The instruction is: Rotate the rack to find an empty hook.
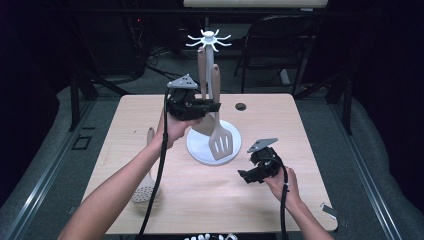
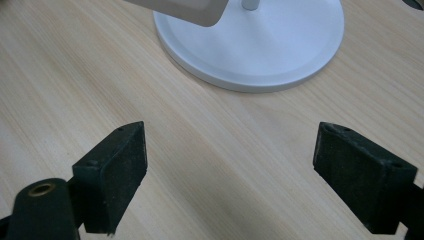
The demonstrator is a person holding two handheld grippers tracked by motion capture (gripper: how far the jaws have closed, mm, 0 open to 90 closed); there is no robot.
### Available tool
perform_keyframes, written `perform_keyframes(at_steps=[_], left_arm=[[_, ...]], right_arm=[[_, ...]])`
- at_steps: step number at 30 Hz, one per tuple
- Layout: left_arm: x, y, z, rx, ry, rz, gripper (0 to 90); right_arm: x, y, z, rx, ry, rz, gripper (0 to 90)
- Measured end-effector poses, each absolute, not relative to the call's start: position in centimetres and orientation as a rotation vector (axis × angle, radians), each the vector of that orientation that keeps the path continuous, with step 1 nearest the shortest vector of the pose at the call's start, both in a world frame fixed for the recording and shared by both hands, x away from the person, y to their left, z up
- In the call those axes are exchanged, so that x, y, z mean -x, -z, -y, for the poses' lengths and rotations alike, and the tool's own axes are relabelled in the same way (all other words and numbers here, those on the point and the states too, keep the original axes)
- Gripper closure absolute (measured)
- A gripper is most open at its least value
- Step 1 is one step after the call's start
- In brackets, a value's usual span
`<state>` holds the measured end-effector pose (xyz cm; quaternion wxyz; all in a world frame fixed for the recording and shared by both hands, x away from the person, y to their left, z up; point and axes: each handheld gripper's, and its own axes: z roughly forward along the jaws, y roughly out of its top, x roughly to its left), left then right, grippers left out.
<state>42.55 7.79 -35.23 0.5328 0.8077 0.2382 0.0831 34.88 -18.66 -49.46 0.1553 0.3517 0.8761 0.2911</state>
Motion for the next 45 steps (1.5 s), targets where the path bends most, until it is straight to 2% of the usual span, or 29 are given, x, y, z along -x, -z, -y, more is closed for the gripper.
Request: perform_keyframes(at_steps=[22,45], left_arm=[[-43.2,33.0,-6.7,-1.914,-0.213,-0.539,77.6],[-45.3,32.6,-7.0,-1.909,-0.211,-0.617,77.6]], right_arm=[[-34.9,49.5,18.5,-0.994,-0.827,-2.523,13.6],[-34.9,49.5,18.5,-0.986,-0.824,-2.531,13.5]])
